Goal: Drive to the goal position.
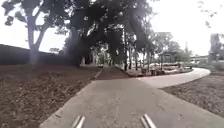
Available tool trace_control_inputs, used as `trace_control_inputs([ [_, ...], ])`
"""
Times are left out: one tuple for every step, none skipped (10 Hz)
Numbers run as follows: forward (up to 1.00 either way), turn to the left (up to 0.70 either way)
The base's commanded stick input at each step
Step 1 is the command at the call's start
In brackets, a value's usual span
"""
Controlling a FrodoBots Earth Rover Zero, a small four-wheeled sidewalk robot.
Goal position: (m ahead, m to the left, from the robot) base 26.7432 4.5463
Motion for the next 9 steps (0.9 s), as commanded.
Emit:
trace_control_inputs([
  [1.0,0.0],
  [1.0,0.0],
  [1.0,0.0],
  [1.0,0.0],
  [1.0,0.0],
  [1.0,0.0],
  [1.0,0.0],
  [1.0,0.0],
  [1.0,0.0],
])
